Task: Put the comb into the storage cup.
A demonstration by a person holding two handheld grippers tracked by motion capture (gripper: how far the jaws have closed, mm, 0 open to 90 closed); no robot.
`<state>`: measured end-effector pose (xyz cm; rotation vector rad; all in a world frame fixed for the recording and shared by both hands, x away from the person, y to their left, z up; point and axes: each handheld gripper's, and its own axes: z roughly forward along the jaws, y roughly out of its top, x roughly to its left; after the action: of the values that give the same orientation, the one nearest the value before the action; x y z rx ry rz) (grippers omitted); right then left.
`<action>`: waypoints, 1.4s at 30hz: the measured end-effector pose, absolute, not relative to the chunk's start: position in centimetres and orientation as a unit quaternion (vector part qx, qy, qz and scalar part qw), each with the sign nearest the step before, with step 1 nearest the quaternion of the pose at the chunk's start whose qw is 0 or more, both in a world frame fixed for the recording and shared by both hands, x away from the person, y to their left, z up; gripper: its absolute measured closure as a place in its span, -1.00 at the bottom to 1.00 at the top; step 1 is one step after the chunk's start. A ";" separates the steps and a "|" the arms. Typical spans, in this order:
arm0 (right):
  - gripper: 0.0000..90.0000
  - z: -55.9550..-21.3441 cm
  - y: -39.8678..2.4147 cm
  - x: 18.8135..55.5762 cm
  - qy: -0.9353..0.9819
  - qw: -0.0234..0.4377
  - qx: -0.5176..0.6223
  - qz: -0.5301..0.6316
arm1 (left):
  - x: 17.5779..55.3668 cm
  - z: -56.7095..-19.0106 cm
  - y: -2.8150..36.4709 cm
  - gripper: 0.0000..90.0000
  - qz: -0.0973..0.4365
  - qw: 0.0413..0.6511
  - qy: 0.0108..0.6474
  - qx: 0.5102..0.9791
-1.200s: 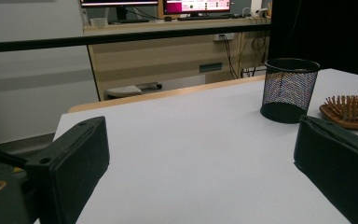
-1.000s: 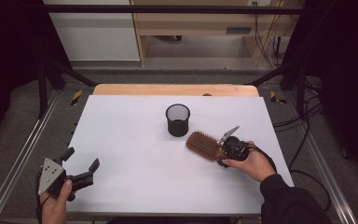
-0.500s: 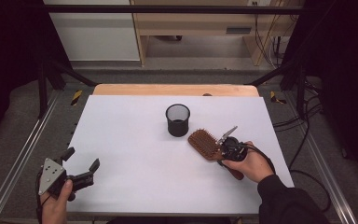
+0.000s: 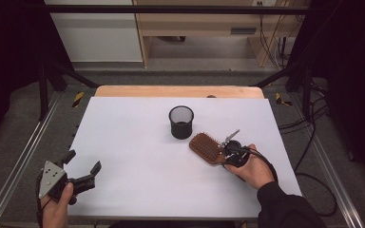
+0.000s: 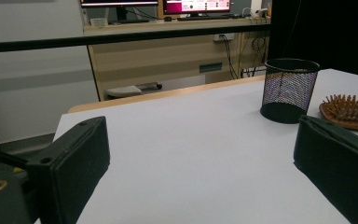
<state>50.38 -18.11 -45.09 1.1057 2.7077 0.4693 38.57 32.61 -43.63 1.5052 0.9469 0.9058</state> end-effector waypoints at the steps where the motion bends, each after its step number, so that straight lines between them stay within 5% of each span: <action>1: 0.63 -45.1 -18.2 50.3 0.909 0.090 0.374 0.163 | 38.6 -43.6 32.6 -0.91 0.381 0.542 0.399 0.634; 25: 0.63 -43.1 -21.3 47.3 0.827 0.172 0.391 0.365 | 38.5 -43.1 31.7 -0.91 0.387 0.548 0.390 0.631; 42: 0.63 -40.7 -19.2 47.4 0.773 0.206 0.368 0.475 | 42.9 -36.7 24.0 -0.91 0.367 0.592 0.339 0.633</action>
<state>47.39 -19.23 -40.68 1.0241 2.1525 1.3233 42.88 24.00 -36.75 1.4721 0.7885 0.8537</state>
